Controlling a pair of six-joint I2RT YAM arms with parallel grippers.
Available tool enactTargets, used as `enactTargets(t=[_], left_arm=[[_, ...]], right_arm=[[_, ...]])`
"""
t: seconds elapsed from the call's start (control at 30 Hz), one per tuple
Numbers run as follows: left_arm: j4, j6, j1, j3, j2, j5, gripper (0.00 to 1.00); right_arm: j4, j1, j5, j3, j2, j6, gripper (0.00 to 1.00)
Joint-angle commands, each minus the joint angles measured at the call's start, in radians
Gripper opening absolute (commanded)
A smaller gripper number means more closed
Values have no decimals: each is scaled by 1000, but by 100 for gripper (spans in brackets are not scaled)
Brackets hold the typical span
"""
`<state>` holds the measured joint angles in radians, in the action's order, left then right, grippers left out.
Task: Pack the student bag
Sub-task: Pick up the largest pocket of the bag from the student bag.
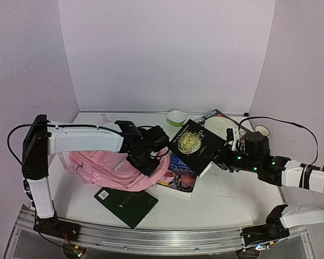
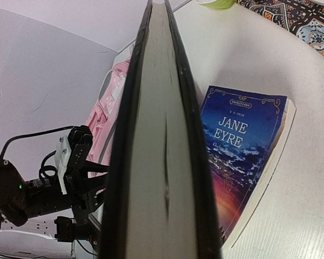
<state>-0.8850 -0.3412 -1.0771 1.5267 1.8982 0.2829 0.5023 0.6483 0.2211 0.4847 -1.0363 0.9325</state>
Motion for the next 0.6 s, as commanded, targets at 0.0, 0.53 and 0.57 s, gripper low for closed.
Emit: enactTargets(t=[0.0, 0.53, 0.57], left_arm=[[-56, -11, 8, -17, -68, 22, 23], [-48, -3, 5, 27, 24, -33, 2], [-49, -2, 5, 33, 19, -23, 0]], right_arm=[[171, -4, 18, 41, 12, -11, 0], [199, -4, 43, 51, -12, 16, 0], [200, -4, 45, 51, -12, 18, 0]])
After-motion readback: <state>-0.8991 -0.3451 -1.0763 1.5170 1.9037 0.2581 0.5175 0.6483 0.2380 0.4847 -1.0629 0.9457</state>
